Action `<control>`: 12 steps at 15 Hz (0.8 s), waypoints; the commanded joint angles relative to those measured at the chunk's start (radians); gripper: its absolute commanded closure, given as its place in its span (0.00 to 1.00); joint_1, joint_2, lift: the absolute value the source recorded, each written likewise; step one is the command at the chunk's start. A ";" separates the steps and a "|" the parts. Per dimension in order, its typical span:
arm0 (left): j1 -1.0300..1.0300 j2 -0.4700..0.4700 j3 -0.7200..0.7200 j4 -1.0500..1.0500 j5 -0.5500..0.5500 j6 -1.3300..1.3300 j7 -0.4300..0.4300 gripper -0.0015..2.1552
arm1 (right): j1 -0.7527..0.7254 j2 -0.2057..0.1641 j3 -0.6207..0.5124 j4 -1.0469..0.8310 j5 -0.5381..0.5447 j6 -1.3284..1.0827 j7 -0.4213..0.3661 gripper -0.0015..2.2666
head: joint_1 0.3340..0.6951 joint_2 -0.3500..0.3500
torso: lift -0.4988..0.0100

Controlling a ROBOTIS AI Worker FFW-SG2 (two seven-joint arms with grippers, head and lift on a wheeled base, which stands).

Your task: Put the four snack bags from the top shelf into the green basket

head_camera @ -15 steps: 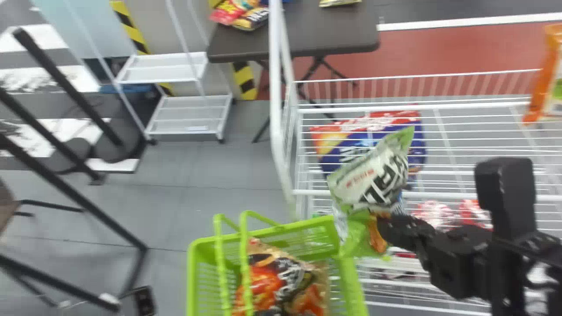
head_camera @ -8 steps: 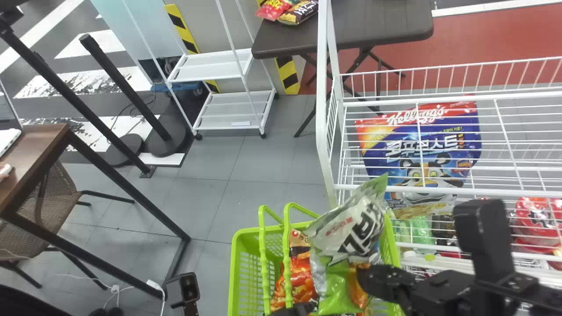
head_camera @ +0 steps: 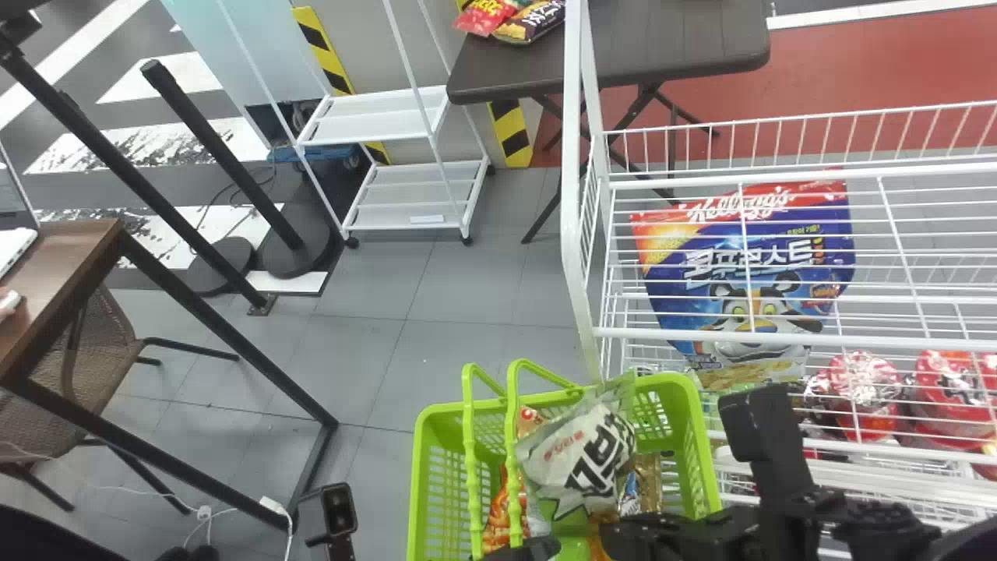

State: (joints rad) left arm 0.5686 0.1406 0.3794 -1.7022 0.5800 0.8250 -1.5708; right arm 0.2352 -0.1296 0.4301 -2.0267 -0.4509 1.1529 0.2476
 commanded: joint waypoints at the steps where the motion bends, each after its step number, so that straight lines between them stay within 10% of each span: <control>1: 0.005 0.001 0.007 0.003 0.001 0.000 -0.010 1.00 | 0.038 -0.007 -0.077 -0.087 -0.003 0.015 0.001 0.00 | 1.00 1.00 | 0.98; 5: 0.005 0.001 -0.002 0.001 0.001 0.000 -0.010 1.00 | 0.101 -0.008 -0.352 -0.233 -0.118 0.037 0.061 0.01 | 1.00 1.00 | 0.98; 8: 0.008 -0.001 -0.002 -0.001 0.001 0.000 -0.010 1.00 | 0.042 -0.005 -0.525 -0.216 -0.005 -0.061 0.050 0.01 | 1.00 1.00 | 0.98; 12: 0.011 -0.007 -0.002 0.001 0.000 -0.003 -0.010 1.00 | -0.166 0.008 -0.603 0.072 0.281 -0.359 0.018 0.02 | 1.00 0.53 | 0.98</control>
State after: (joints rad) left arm 0.5794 0.1370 0.3773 -1.7026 0.5813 0.8245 -1.5708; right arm 0.1480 -0.1293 -0.1481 -2.0769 -0.2622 0.9224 0.2705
